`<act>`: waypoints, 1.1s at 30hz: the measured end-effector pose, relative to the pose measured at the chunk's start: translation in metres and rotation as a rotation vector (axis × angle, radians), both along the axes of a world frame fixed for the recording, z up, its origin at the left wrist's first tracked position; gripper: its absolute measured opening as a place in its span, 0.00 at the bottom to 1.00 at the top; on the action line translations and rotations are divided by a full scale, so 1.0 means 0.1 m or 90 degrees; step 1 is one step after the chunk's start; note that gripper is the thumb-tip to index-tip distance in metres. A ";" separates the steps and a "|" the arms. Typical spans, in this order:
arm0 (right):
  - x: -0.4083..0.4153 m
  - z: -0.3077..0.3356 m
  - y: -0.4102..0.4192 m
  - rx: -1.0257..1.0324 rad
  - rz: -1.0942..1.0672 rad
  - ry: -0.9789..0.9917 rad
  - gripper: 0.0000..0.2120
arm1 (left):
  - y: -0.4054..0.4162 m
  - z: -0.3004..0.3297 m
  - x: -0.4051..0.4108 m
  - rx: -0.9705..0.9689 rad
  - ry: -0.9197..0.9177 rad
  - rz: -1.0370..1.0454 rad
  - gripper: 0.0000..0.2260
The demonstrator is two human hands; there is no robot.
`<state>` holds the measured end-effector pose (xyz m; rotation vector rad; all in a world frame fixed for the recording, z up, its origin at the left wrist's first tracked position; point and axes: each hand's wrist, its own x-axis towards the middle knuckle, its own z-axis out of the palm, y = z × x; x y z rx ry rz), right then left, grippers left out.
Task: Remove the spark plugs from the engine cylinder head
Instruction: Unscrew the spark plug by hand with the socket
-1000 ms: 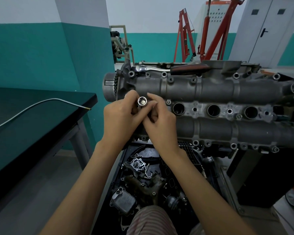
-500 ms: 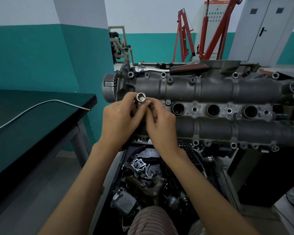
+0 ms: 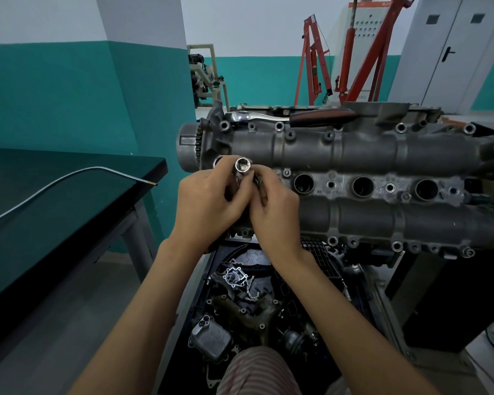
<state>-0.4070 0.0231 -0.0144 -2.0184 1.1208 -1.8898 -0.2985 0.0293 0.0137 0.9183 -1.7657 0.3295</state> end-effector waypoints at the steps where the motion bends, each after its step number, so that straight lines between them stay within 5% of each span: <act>1: 0.00 0.00 0.00 -0.004 -0.010 0.011 0.09 | -0.01 0.00 0.00 -0.004 0.003 0.011 0.12; 24: -0.01 0.01 -0.01 0.015 -0.014 0.043 0.08 | -0.05 -0.02 -0.04 -0.037 0.002 0.061 0.12; 33: 0.00 0.00 -0.03 0.044 -0.015 -0.048 0.02 | -0.04 -0.02 -0.04 -0.040 -0.003 0.047 0.15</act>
